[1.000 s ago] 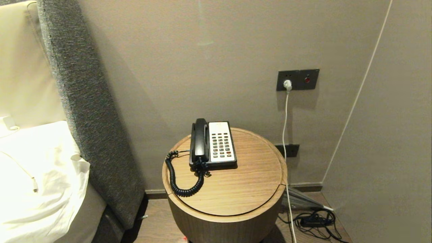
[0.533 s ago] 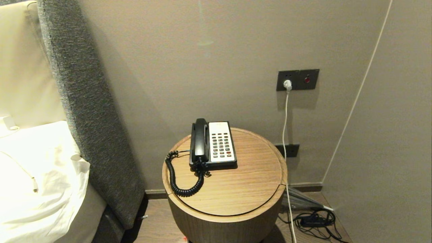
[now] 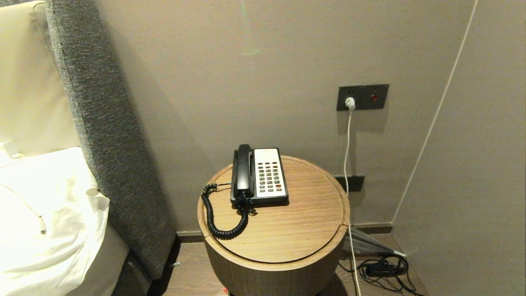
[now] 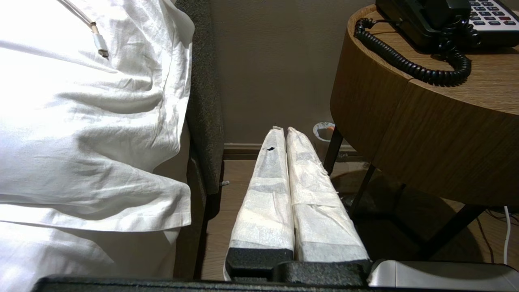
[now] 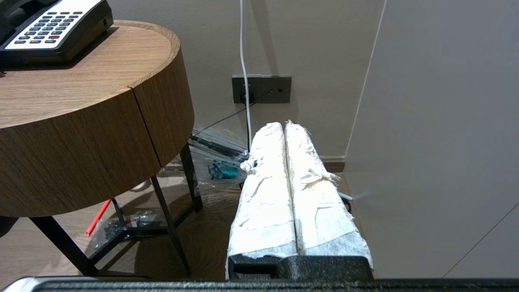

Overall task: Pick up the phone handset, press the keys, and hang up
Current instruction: Pick up the desk phone handset

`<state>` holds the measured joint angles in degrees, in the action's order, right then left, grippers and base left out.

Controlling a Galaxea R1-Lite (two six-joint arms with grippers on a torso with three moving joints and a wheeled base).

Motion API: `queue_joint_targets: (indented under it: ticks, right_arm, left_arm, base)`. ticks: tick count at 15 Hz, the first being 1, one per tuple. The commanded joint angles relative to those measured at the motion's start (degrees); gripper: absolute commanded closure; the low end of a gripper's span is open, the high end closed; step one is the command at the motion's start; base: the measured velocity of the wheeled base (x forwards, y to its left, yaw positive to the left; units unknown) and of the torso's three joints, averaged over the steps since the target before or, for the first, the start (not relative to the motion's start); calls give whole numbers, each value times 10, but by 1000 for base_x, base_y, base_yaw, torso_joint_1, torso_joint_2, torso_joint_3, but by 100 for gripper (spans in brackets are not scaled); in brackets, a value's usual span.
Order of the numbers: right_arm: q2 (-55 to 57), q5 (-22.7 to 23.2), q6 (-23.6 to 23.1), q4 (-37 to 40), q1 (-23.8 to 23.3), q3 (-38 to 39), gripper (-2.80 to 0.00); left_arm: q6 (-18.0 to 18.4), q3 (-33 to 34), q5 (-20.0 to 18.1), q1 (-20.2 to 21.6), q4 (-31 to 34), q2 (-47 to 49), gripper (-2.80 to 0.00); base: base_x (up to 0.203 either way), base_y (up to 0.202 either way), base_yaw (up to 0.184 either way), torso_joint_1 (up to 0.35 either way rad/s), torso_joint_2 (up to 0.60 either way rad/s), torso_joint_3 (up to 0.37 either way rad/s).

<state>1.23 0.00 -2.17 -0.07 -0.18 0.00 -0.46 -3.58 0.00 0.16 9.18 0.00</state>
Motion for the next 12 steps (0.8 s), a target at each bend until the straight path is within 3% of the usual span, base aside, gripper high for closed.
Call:
queue_joint_targets:
  ticks: [1,12]
  right_arm:
    - [1,0,0,0,0,0,0]
    - [1,0,0,0,0,0,0]
  left_arm:
    - [0,-1,1,0,0,1,0]
    - [-3,-1,1,1,0,1,0]
  base:
    - [0,0,0,0,0,0]
    - [0,0,0,2,2,-182]
